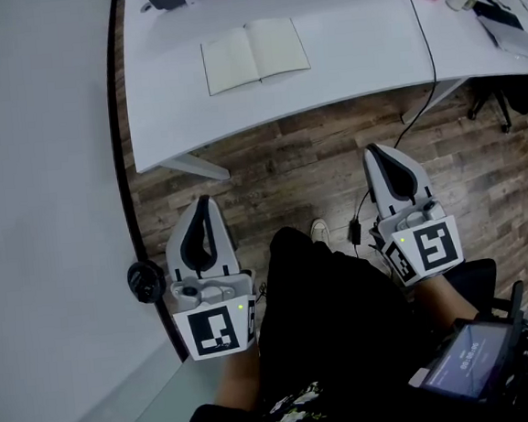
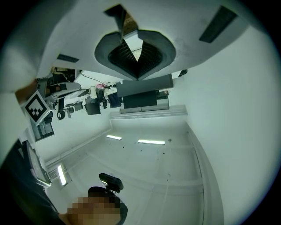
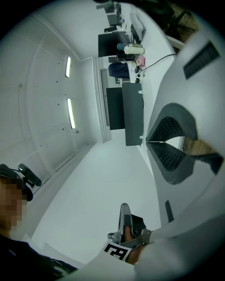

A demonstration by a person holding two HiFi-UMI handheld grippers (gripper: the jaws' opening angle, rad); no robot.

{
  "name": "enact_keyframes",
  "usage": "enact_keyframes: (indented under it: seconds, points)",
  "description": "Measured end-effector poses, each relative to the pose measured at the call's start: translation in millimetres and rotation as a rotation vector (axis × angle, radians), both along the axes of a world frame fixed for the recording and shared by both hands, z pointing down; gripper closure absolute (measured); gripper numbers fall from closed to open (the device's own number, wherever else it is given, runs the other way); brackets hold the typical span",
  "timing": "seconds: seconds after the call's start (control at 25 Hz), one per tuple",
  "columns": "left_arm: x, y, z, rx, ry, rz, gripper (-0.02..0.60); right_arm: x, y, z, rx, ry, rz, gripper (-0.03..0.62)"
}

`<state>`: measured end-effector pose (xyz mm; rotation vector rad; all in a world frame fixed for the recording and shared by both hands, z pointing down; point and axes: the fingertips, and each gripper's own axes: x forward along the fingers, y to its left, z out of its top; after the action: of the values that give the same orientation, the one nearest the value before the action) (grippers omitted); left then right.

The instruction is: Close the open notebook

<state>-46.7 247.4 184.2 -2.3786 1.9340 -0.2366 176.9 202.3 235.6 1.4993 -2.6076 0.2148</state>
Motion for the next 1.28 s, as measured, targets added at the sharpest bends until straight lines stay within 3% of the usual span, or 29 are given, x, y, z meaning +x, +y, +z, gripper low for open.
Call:
enact_keyframes:
  seconds: [0.72, 1.28]
  points:
    - [-3.6, -67.2, 14.3, -0.004, 0.018, 0.039, 0.575, -7.1, -54.7, 9.7, -0.018, 0.026, 0.018, 0.530]
    - [-28.1, -138.7, 21.1, -0.022, 0.029, 0.050, 0.575, -33.6, -127.5, 10.5, -0.017, 0.041, 0.028, 0.530]
